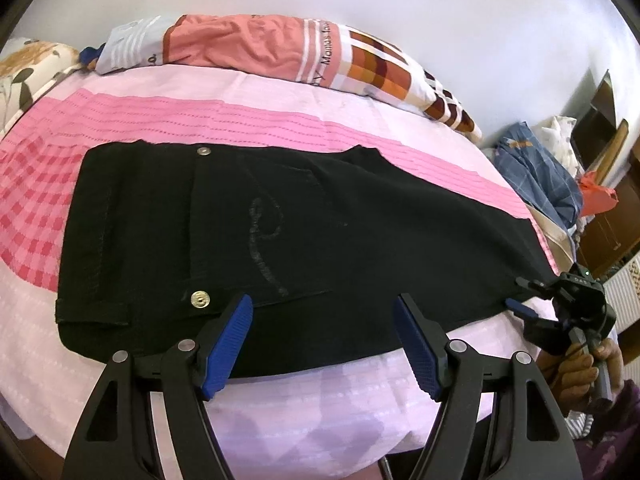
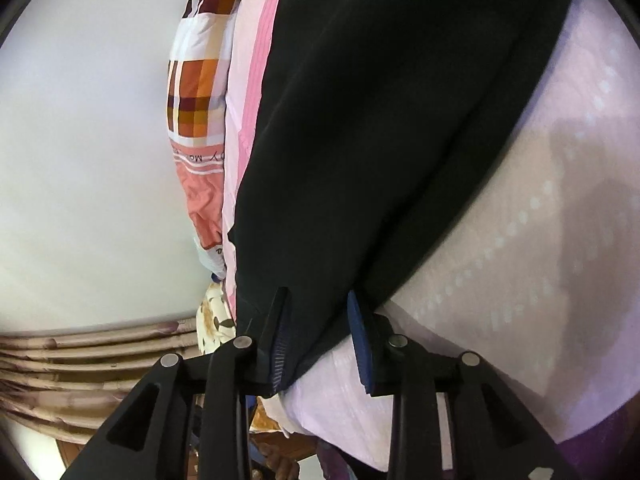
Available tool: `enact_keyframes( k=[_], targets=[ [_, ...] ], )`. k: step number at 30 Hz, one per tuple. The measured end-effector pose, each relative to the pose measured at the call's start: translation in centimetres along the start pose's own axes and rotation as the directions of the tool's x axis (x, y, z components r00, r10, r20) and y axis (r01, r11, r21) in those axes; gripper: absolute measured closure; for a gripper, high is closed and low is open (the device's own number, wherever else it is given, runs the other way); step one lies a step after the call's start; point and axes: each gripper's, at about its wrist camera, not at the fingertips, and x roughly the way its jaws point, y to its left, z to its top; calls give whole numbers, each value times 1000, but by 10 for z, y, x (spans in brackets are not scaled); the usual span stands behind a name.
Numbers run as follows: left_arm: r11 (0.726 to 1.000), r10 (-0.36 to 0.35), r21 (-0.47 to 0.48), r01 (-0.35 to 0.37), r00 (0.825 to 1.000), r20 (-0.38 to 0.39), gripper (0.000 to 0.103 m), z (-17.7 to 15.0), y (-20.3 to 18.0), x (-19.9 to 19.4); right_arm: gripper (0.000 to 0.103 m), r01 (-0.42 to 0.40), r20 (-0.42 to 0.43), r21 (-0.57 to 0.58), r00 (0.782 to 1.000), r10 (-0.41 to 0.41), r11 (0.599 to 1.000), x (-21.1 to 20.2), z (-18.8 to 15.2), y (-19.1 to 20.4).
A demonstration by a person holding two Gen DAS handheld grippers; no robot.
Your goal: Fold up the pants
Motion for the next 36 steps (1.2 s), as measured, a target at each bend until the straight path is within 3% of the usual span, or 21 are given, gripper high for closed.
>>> enact_keyframes(
  k=[4,6,13,16,22,24,26,28,29,31,33,36],
  targets=[
    [999,28,-25,-28,1000,0,30,-3,13,1,75,-11,-4,4,1000,11,1000,5,-2,-1],
    [998,49,-36,-49,999,10,30,-2,20,-1,96,8,-14,-15,1000,-8,1000,8,-6,1],
    [992,111,-59,-108,993,49,30,6,54,-8,97,27,-23,-107,999,-29,994,5,-19,13],
    [990,129,-70,-125,990,60,30,9,64,-9,101,50,-32,-63,998,-52,997,13,-16,-1],
    [991,102,-92,-96,993,56,30,14,74,-13,96,27,-54,5,998,-26,1000,10,-15,-4],
    [991,118,-70,-113,991,64,30,17,74,-24,81,50,-55,4,997,-49,999,2,-16,0],
    [985,167,-50,-163,982,90,29,21,78,-37,75,63,-88,-52,994,-67,997,-3,-24,13],
    [979,201,-62,-195,974,108,24,24,91,-48,75,49,-144,-154,987,-71,987,-2,-34,35],
    [976,209,-79,-201,972,110,24,25,98,-51,75,51,-162,-206,983,-85,977,0,-37,45],
    [974,193,-141,-176,974,116,24,26,114,-59,73,72,-171,-388,974,-149,919,6,-45,80],
    [971,168,-191,-141,977,134,24,24,123,-64,64,101,-141,-563,966,-216,820,16,-48,117],
    [969,151,-217,-121,981,123,24,20,128,-58,56,68,-141,-728,959,-246,683,41,-42,165]
  ],
)
